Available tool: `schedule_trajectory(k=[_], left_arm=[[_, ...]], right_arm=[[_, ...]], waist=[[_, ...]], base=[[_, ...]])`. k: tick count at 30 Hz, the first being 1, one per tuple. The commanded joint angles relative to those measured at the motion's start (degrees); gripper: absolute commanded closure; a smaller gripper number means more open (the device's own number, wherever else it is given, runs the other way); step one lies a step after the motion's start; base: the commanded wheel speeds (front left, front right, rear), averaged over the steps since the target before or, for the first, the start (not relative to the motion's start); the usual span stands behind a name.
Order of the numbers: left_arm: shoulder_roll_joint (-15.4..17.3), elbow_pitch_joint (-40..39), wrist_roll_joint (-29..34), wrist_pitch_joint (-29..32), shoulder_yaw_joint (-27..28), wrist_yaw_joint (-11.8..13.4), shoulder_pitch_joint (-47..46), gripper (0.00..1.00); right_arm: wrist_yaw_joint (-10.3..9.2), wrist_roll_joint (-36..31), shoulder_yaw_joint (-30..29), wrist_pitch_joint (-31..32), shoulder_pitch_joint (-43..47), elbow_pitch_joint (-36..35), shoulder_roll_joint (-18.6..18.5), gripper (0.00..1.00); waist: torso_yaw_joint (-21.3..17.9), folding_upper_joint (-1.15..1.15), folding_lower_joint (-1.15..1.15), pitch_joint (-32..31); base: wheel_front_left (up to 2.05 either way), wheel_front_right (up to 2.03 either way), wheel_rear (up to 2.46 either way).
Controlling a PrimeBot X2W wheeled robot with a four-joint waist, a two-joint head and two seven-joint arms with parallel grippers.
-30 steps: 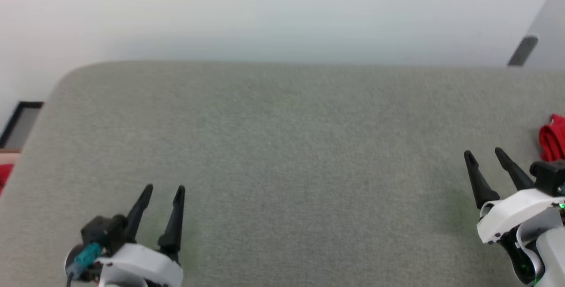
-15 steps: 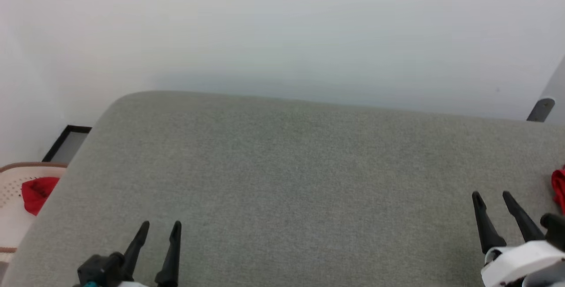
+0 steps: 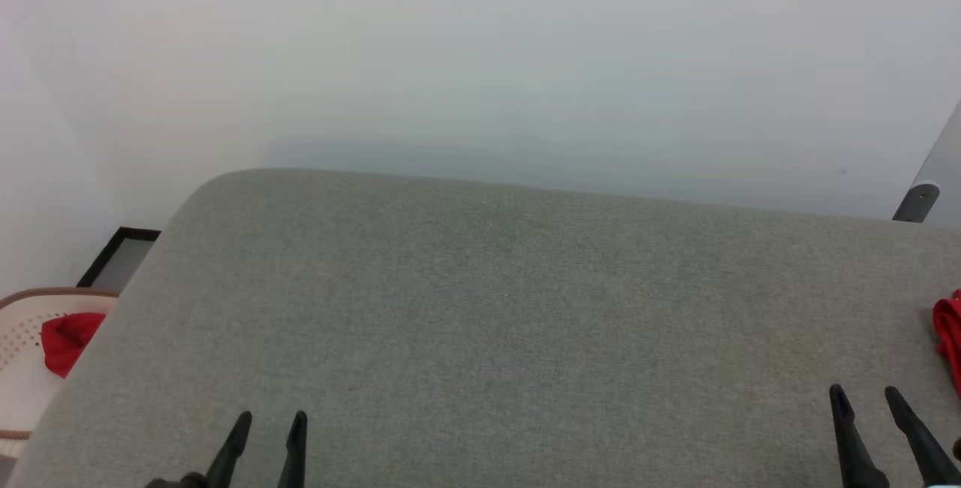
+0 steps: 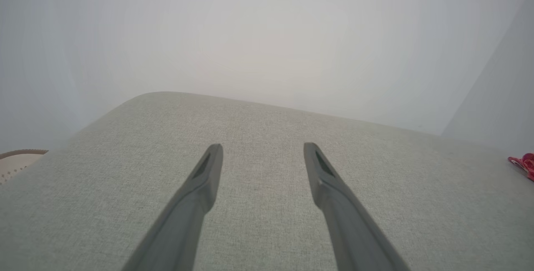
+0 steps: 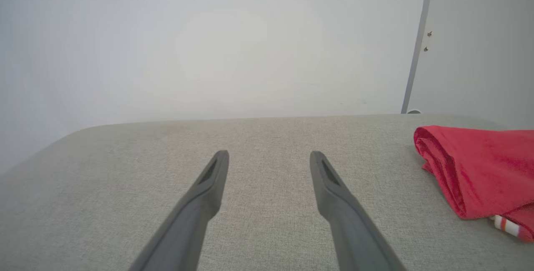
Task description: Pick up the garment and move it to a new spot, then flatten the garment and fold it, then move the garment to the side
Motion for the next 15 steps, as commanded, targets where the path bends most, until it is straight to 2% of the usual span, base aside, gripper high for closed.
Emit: schedule_trajectory(k=[1, 8, 15], left_arm=[[-0.2, -0.4, 0.2, 0.0, 0.1, -0.1, 0.8, 0.00], [-0.1, -1.2, -0.2, 0.0, 0.1, -0.1, 1.8, 0.00], [-0.2, -1.4, 0.1, 0.0, 0.3, -0.1, 1.6, 0.00]], right_arm=[[-0.07, -0.6, -0.8, 0.5, 1.2, -1.3, 0.5, 0.00], [-0.07, -2.0, -3.8, 2.5, 4.9, -6.6, 2.6, 0.00], [-0.07, -2.5, -4.3, 3.4, 5.7, -8.2, 3.4, 0.00]], waist=[[0.0, 0.00, 0.00, 0.1], [-0.3, 0.00, 0.00, 0.3], [-0.5, 0.00, 0.00, 0.3]], base=[[0.00, 0.00, 0.00], [0.00, 0.00, 0.00], [0.00, 0.00, 0.00]])
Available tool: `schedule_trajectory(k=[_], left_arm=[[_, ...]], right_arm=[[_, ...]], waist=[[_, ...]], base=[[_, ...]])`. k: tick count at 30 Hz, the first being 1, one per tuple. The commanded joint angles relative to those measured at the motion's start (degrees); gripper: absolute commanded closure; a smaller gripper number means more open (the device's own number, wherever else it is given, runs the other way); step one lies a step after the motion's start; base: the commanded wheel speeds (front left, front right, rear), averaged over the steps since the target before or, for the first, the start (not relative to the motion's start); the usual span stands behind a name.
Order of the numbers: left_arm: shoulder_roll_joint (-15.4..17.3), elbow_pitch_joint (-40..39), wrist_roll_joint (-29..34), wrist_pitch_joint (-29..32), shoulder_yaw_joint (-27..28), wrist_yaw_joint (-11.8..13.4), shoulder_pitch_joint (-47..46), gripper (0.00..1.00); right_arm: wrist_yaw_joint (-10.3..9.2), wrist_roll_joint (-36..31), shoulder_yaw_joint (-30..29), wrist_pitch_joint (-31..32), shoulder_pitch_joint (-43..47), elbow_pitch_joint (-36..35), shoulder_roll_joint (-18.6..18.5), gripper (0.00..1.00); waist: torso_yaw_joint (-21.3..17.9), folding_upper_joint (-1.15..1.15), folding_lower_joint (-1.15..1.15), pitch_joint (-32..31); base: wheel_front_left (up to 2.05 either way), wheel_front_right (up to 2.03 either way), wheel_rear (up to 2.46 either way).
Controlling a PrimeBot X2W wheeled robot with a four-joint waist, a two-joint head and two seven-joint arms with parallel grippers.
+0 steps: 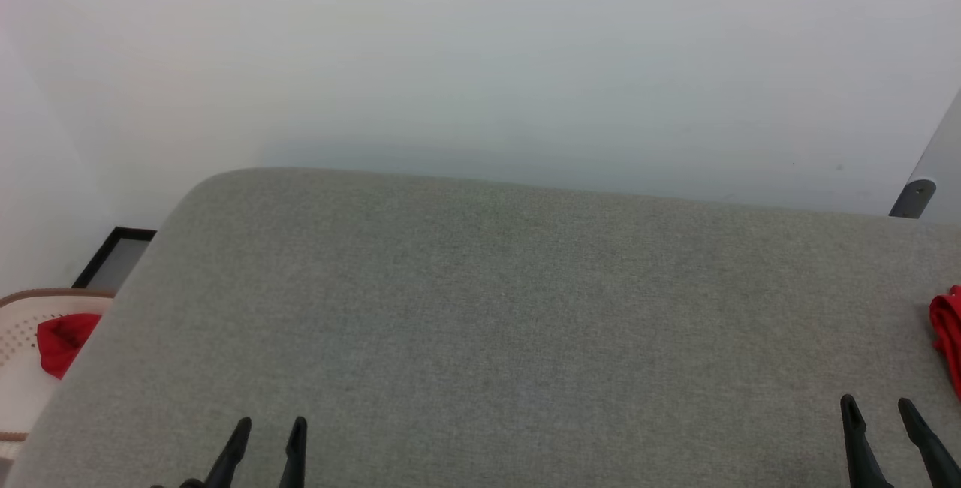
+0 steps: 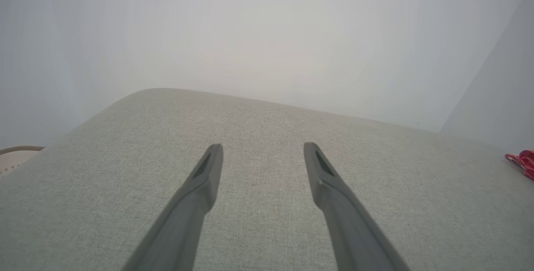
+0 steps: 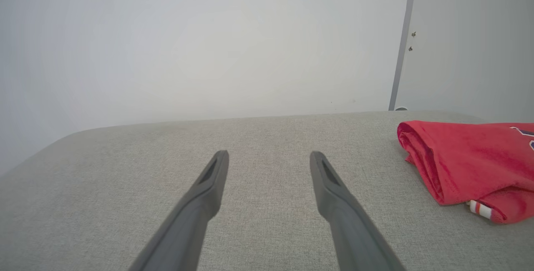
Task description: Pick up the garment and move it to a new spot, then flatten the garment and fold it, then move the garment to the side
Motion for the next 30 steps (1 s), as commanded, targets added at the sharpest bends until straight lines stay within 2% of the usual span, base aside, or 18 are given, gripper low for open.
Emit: schedule_trajectory(k=[1, 29, 30], left_arm=[[0.0, -0.2, 0.1, 0.0, 0.1, -0.1, 0.0, 0.00], [-0.2, 1.0, -1.3, 0.3, -0.9, -0.1, 0.1, 0.00], [-0.2, 1.2, -1.4, 0.5, -0.9, 0.0, 0.0, 1.00]], right_arm=[[-0.07, -0.3, -0.1, 0.1, 0.5, -0.4, 0.3, 0.00], [-0.07, -0.1, 1.4, 0.0, -1.0, 0.1, 1.1, 0.00], [0.00, -0.3, 1.4, 0.0, -0.4, 0.2, 0.9, 1.00]], waist=[[0.0, 0.00, 0.00, 0.0], [-0.9, 0.00, 0.00, 0.1], [-0.9, 0.00, 0.00, 0.1]], base=[[0.00, 0.00, 0.00], [0.00, 0.00, 0.00], [0.00, 0.00, 0.00]])
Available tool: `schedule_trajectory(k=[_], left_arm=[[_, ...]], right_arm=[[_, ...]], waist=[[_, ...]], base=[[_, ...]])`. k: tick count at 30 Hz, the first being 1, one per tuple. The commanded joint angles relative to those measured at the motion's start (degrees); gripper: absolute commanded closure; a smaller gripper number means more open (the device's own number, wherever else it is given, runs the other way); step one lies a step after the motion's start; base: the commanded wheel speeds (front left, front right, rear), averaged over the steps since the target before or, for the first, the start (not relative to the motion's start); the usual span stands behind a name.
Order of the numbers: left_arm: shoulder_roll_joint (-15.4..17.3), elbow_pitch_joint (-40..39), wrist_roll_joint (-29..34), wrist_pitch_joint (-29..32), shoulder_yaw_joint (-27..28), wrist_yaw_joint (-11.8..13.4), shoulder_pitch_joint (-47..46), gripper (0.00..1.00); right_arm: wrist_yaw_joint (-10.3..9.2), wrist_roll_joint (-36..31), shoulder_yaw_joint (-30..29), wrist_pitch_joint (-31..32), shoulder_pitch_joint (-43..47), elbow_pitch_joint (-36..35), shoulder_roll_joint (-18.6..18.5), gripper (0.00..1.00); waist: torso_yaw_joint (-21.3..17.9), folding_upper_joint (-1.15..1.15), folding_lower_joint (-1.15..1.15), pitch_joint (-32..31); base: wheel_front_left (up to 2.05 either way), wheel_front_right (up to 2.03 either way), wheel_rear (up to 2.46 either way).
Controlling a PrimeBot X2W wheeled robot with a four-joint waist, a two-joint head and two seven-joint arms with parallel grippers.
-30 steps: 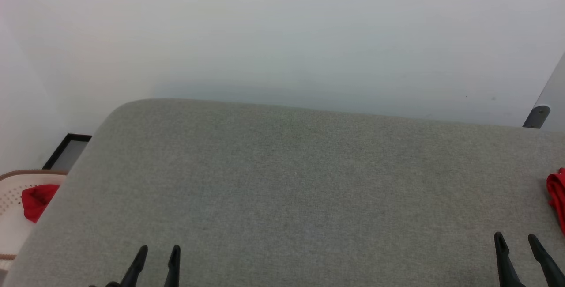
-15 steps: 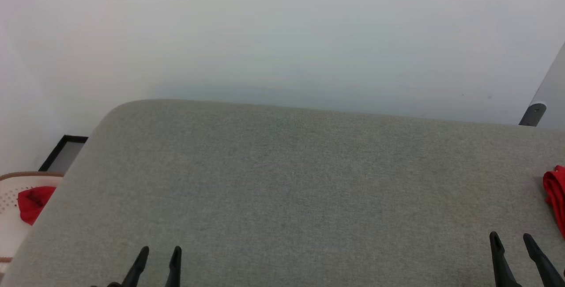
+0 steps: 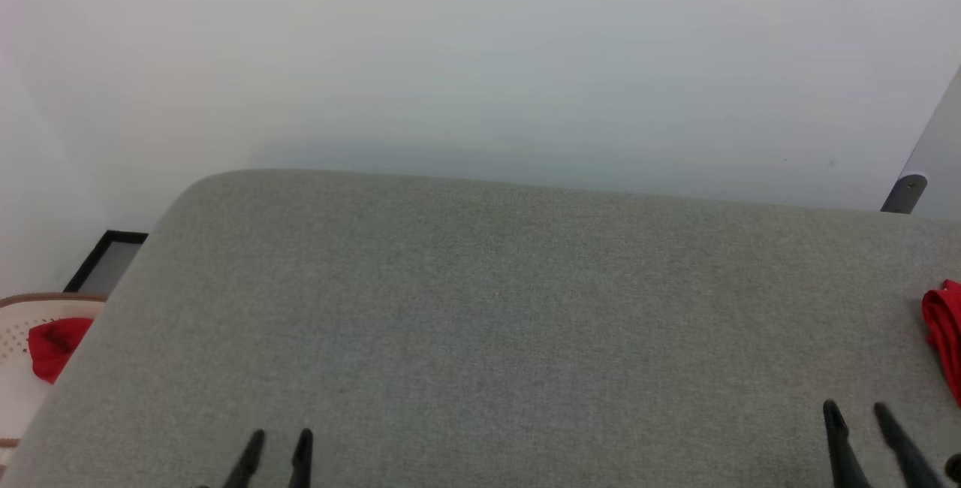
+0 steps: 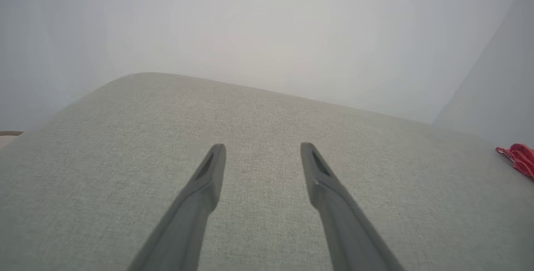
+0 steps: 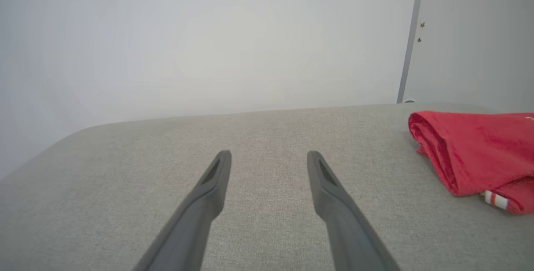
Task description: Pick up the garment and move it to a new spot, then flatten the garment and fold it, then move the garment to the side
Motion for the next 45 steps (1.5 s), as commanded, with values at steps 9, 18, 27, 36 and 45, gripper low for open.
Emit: schedule_trajectory(k=[9, 18, 27, 36, 45], left_arm=[[-1.4, 1.9, -6.0, 1.8, 0.5, 0.0, -0.9, 1.00], [-2.3, 2.5, -14.0, 4.2, 1.7, 0.0, -2.9, 1.00], [-3.1, 2.8, -20.4, 6.1, 2.7, 0.0, -4.5, 1.00], [-4.0, 3.1, -26.9, 8.0, 3.8, 0.0, -6.1, 1.00], [-4.7, 3.5, -32.8, 9.9, 4.7, -0.1, -7.5, 1.00]], right_arm=[[0.00, 6.1, -0.1, 1.4, -0.9, 2.5, 1.1, 1.00], [-0.01, 14.3, -0.4, 3.0, -2.8, 3.5, 1.9, 1.00], [-0.01, 21.0, -0.7, 4.2, -4.4, 4.2, 2.5, 1.00], [-0.01, 27.8, -0.9, 5.5, -5.9, 5.1, 3.2, 1.00], [-0.02, 33.9, -1.2, 6.7, -7.4, 5.9, 3.7, 1.00]], waist=[[-0.3, 0.00, 0.00, 0.3], [-0.8, 0.00, 0.00, 0.7], [-1.2, 0.00, 0.00, 1.1], [-1.7, 0.00, 0.00, 1.5], [-2.1, 0.00, 0.00, 1.9]], base=[[0.00, 0.00, 0.00], [0.00, 0.00, 0.00], [0.00, 0.00, 0.00], [0.00, 0.00, 0.00], [0.00, 0.00, 0.00]])
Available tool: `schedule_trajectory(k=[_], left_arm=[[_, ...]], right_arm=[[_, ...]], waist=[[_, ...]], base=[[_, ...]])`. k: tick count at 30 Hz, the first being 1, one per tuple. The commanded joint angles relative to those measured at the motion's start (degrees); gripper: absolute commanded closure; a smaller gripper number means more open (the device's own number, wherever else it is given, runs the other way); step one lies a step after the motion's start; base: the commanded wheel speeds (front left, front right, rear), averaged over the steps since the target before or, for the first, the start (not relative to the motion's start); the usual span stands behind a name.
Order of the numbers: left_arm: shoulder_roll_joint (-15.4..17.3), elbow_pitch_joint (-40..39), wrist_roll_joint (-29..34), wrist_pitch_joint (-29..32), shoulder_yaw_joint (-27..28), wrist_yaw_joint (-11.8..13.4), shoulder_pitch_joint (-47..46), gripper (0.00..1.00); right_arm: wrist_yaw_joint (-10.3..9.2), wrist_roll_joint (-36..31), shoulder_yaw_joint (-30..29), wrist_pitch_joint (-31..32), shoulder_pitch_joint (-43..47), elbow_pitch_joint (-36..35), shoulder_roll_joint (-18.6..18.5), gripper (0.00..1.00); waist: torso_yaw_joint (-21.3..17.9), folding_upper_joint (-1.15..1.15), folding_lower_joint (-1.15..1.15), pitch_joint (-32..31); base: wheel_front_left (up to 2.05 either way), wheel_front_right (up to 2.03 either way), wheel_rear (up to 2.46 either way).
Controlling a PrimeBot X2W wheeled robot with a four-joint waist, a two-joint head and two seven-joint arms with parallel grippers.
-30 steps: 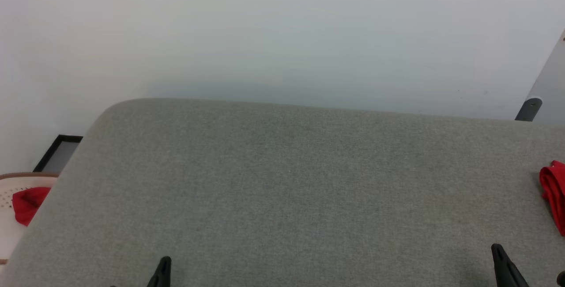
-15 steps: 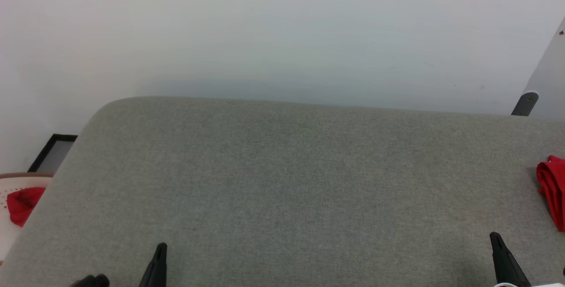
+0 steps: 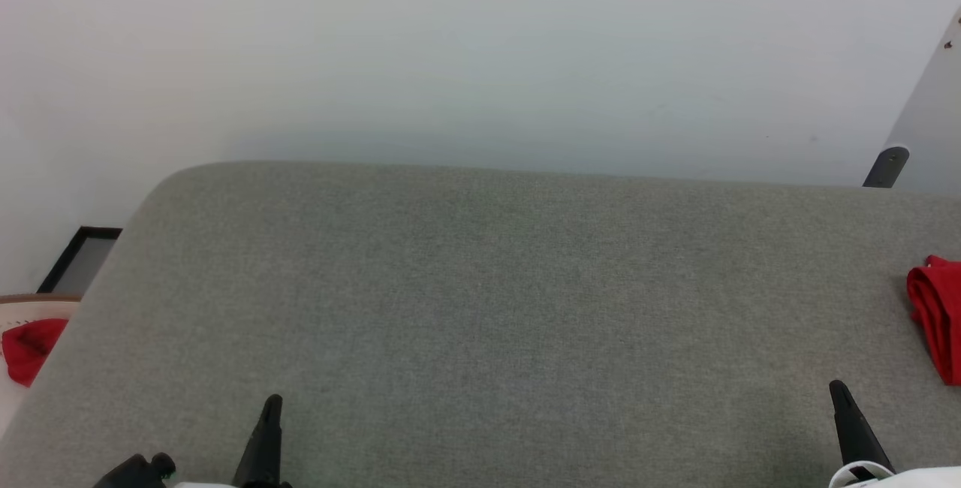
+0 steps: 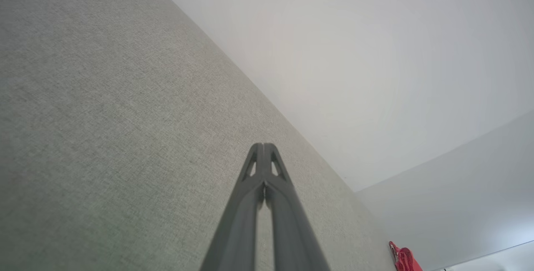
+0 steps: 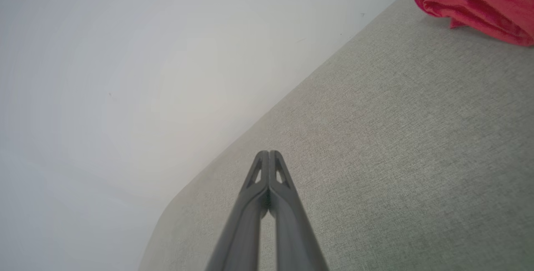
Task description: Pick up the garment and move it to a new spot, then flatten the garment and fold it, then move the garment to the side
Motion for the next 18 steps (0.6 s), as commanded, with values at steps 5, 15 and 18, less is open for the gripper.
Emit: schedule_trajectory(k=[5, 15, 18], left_arm=[[-0.2, -0.3, -4.1, 1.2, 0.9, -0.1, -2.1, 1.00], [-1.0, 0.1, -9.7, 2.9, 1.8, -0.1, -3.4, 1.00], [-1.2, 0.1, -11.3, 3.4, 2.1, -0.1, -3.9, 1.00]], right_arm=[[-0.02, 4.2, -0.4, 0.8, -2.2, -0.1, 0.2, 1.00], [-0.02, 10.0, -0.6, 2.0, -3.7, 0.7, 0.7, 1.00], [-0.02, 11.7, -0.7, 2.3, -4.2, 0.9, 0.9, 1.00]], waist=[[-0.3, 0.00, 0.00, 0.3], [-0.8, 0.00, 0.00, 0.7], [-1.0, 0.00, 0.00, 0.9]], base=[[0.00, 0.00, 0.00], [0.00, 0.00, 0.00], [0.00, 0.00, 0.00]])
